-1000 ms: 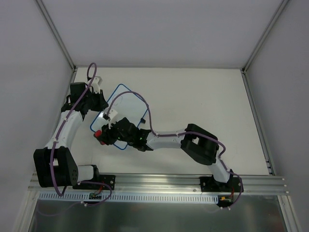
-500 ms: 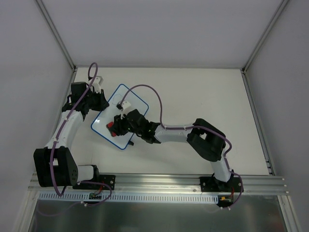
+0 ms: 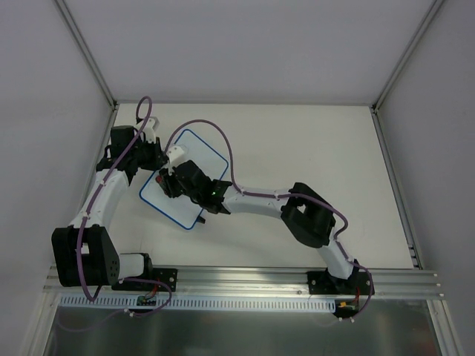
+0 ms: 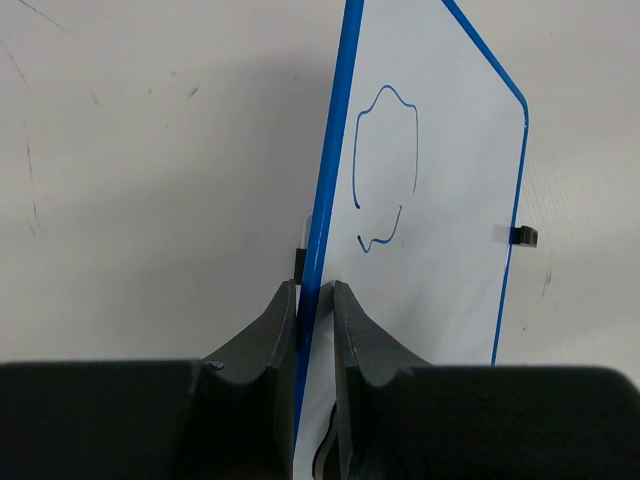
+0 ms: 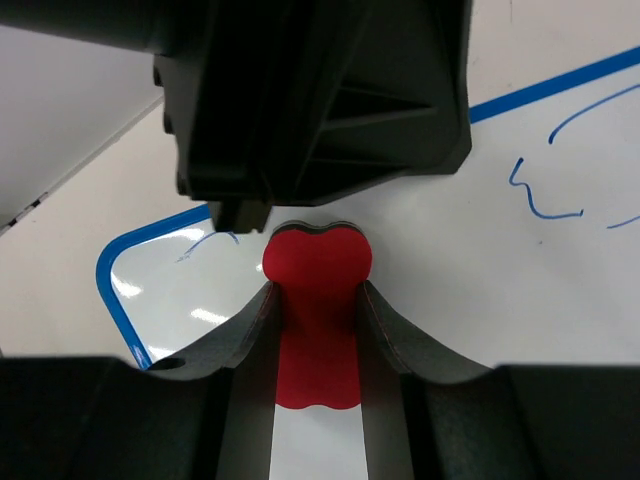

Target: Erase the whiteboard

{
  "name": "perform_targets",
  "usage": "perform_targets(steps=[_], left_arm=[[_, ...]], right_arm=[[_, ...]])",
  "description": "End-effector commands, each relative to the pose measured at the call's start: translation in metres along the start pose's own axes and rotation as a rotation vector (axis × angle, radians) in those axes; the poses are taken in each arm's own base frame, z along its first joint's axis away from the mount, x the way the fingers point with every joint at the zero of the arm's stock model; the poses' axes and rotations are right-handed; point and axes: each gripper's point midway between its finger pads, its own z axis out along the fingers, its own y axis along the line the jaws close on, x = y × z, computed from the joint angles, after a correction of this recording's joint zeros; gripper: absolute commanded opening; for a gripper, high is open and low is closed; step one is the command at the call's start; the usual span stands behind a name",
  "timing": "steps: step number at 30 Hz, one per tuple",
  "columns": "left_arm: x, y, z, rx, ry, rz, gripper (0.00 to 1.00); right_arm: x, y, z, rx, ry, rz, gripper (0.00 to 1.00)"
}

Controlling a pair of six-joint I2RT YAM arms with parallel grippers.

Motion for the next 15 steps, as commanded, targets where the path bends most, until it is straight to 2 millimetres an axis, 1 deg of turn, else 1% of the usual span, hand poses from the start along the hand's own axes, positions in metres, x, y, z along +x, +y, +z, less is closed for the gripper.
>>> perform_targets(steps=[1,3,4,6,11,15], left_arm=[[0.063,-0.058,-0.004,0.205,0.238,-0.134,0.0],[0.063,-0.059,-0.004,0.208,0.24,-0.137,0.0],[0.062,-0.059,-0.004,0.207,0.239,-0.137,0.0],[0.062,-0.059,-0.004,0.206,0.24,-0.139,0.0],[0.059,-0.06,-0.003,0.207,0.237,-0.138,0.0],[0.059,-0.06,-0.003,0.206,0.235,-0.135,0.0]], right_arm=[[0.085,-0.022,0.01,0.074,0.214,-0.167,0.0],[0.089,-0.013,0.009,0.04,0.226,-0.213,0.0],[0.087,-0.008,0.009,0.027,0.222,-0.228,0.0],[0.089,0.002,0.008,-0.008,0.231,-0.269,0.0],[0.083,0.027,0.008,-0.087,0.22,-0.316,0.0],[0.08,0.041,0.006,-0.136,0.219,-0.345,0.0]])
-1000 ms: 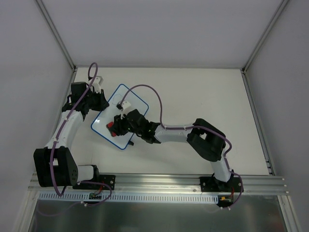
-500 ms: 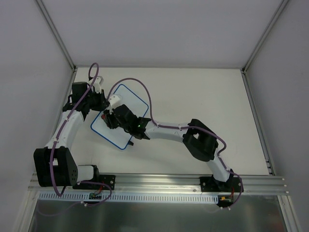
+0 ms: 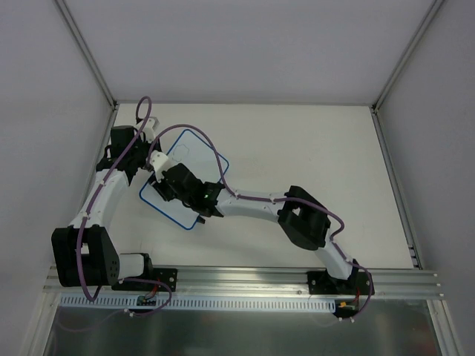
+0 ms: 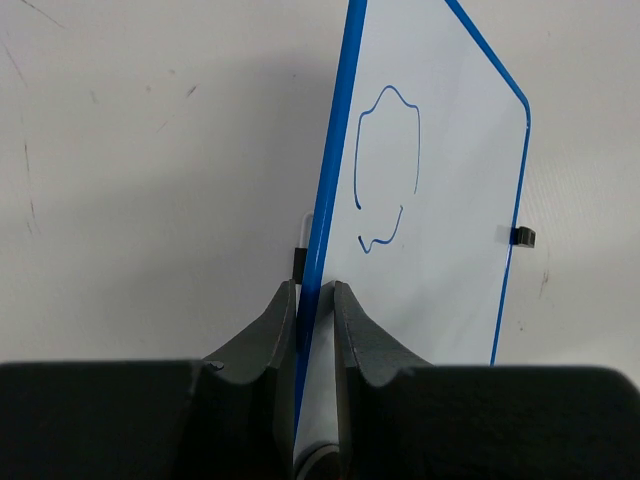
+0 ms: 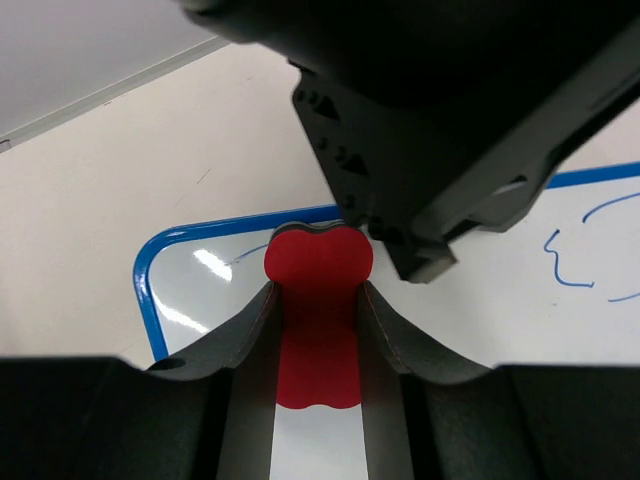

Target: Erase the whiteboard

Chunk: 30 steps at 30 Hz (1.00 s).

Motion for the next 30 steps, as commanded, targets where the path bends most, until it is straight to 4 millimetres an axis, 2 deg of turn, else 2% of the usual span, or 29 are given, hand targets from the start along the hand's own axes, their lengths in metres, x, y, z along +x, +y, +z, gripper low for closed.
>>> perform_targets(steps=[1,7,11,14,17,18,19,21,23,24,26,27,30], left_arm=[[0.058,-0.059,-0.004,0.208,0.234,-0.129,0.0],[0.057,-0.061,-0.004,0.208,0.236,-0.157,0.0],[0.058,-0.06,-0.004,0.207,0.236,-0.153,0.0],[0.059,-0.061,-0.004,0.212,0.238,-0.151,0.0],[0.06,-0.062,-0.004,0.217,0.241,-0.149,0.0],[0.06,-0.062,-0.004,0.22,0.239,-0.148,0.0],[0.06,-0.063,-0.005,0.221,0.239,-0.148,0.0],[0.059,-0.064,-0.005,0.228,0.236,-0.146,0.0],[0.06,-0.064,-0.005,0.231,0.236,-0.145,0.0],[0.059,-0.065,-0.006,0.236,0.233,-0.144,0.0],[0.06,-0.066,-0.006,0.24,0.235,-0.144,0.0],[0.059,-0.067,-0.006,0.243,0.234,-0.144,0.0],[0.059,-0.069,-0.007,0.253,0.232,-0.143,0.0]], right_arm=[[0.079,0.042,0.003,-0.148,0.199,-0.097,0.0],[0.084,0.059,-0.004,-0.228,0.221,-0.104,0.0],[0.088,0.057,-0.007,-0.224,0.231,-0.113,0.0],[0.087,0.045,-0.007,-0.188,0.232,-0.109,0.0],[0.086,0.023,-0.008,-0.107,0.238,-0.052,0.0],[0.087,0.004,-0.006,-0.056,0.241,-0.034,0.0],[0.084,-0.004,-0.007,-0.03,0.238,-0.002,0.0],[0.092,-0.035,-0.008,0.05,0.254,0.033,0.0],[0.09,-0.056,-0.013,0.108,0.252,0.088,0.0],[0.099,-0.074,-0.015,0.153,0.268,0.107,0.0],[0.099,-0.091,-0.019,0.199,0.268,0.149,0.0],[0.102,-0.107,-0.021,0.231,0.273,0.165,0.0],[0.108,-0.131,-0.027,0.292,0.287,0.204,0.0]])
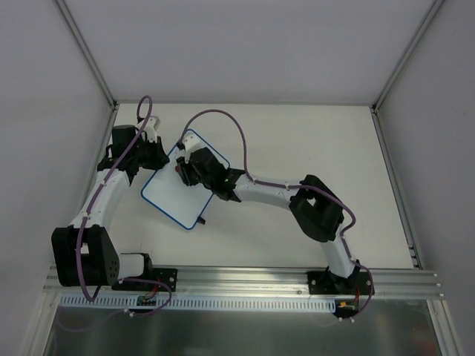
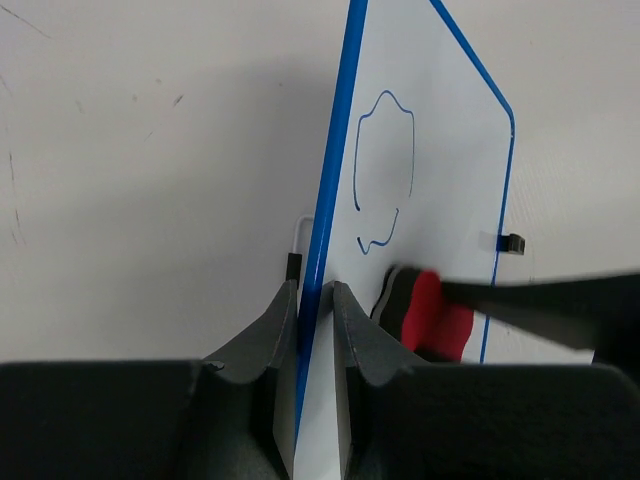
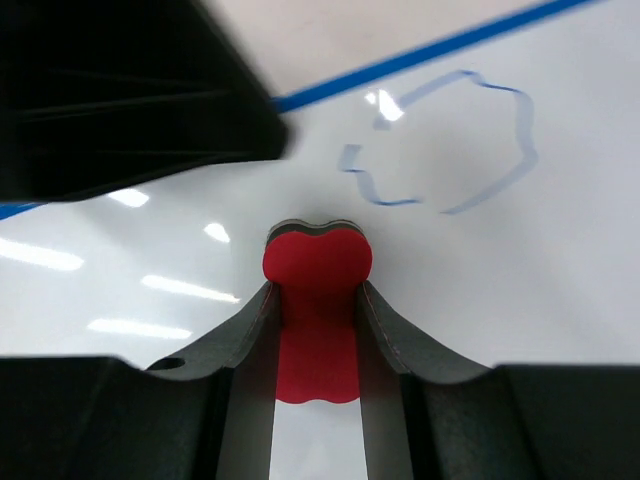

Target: Erase the whiteboard

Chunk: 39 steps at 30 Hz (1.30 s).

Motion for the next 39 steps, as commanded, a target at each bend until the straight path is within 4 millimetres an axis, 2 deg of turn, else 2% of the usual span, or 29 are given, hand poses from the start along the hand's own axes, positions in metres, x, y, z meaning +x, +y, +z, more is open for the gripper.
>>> perform_targets(steps=[1,6,9,11,12,17,19,24,25,27,28,29,36,39], left_arm=[[0.063,-0.062,-0.008,0.232,0.243,-0.139,0.0],[0.065,-0.064,-0.008,0.254,0.241,-0.108,0.0],[0.068,-0.066,-0.009,0.26,0.245,-0.101,0.0],[0.069,-0.066,-0.009,0.265,0.246,-0.095,0.0],[0.069,-0.068,-0.009,0.272,0.246,-0.093,0.0],[0.072,-0.071,-0.01,0.284,0.25,-0.081,0.0],[0.074,-0.072,-0.011,0.286,0.251,-0.077,0.0],[0.08,-0.076,-0.016,0.29,0.25,-0.076,0.0],[0.08,-0.077,-0.018,0.29,0.245,-0.078,0.0],[0.083,-0.078,-0.02,0.291,0.245,-0.083,0.0],[0.084,-0.079,-0.022,0.29,0.241,-0.087,0.0],[0.086,-0.08,-0.023,0.293,0.243,-0.091,0.0],[0.092,-0.084,-0.029,0.303,0.243,-0.098,0.0],[0.09,-0.083,-0.03,0.299,0.234,-0.089,0.0]], right_arm=[[0.071,-0.075,-0.004,0.229,0.206,0.035,0.0],[0.068,-0.106,-0.003,0.269,0.211,0.091,0.0],[0.061,-0.114,0.0,0.268,0.2,0.145,0.0],[0.058,-0.112,0.003,0.248,0.198,0.151,0.0],[0.05,-0.109,0.007,0.229,0.184,0.151,0.0],[0.037,-0.076,0.017,0.103,0.171,0.133,0.0],[0.033,-0.055,0.016,0.044,0.167,0.063,0.0],[0.025,0.004,0.006,-0.081,0.134,-0.012,0.0],[0.025,0.009,0.003,-0.089,0.13,-0.022,0.0],[0.032,0.027,-0.004,-0.117,0.135,-0.038,0.0],[0.028,0.032,-0.008,-0.127,0.123,-0.03,0.0],[0.037,0.036,-0.011,-0.133,0.137,-0.029,0.0],[0.026,0.066,-0.026,-0.198,0.093,-0.02,0.0],[0.027,0.059,-0.02,-0.162,0.09,-0.006,0.0]])
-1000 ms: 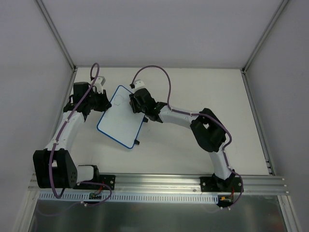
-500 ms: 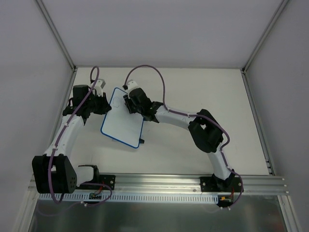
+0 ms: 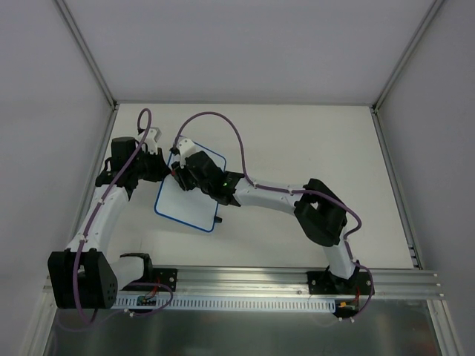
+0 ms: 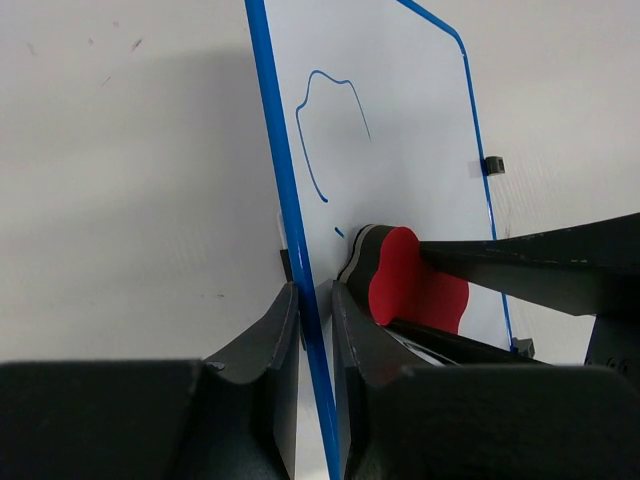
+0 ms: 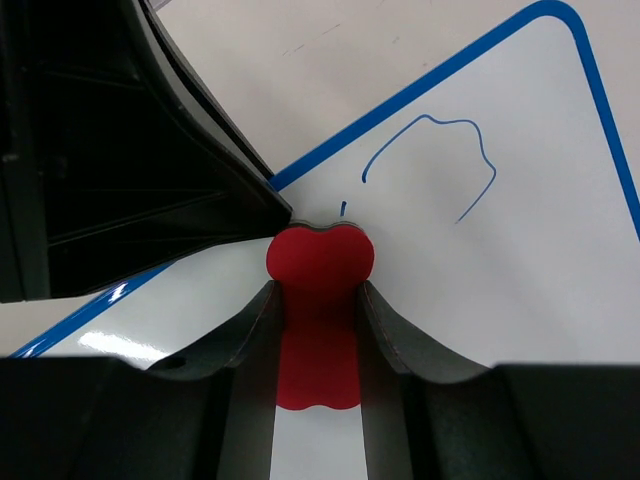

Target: Erase the whiteboard

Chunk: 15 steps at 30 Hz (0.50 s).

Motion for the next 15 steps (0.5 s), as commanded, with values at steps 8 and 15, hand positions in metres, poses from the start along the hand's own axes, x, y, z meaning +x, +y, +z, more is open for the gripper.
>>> perform_targets(steps=[8,15], left_arm=[[0.06,-0.072,-0.013,0.296,0.206,-0.075,0.0],[0.06,-0.076,-0.016,0.313,0.203,-0.061,0.0]], right_arm=[[0.031,-0.015,0.015,-0.05,0.088,0.081,0.0],[0.012,-0.042,0.027,-0.085,0.081,0.087,0.0]])
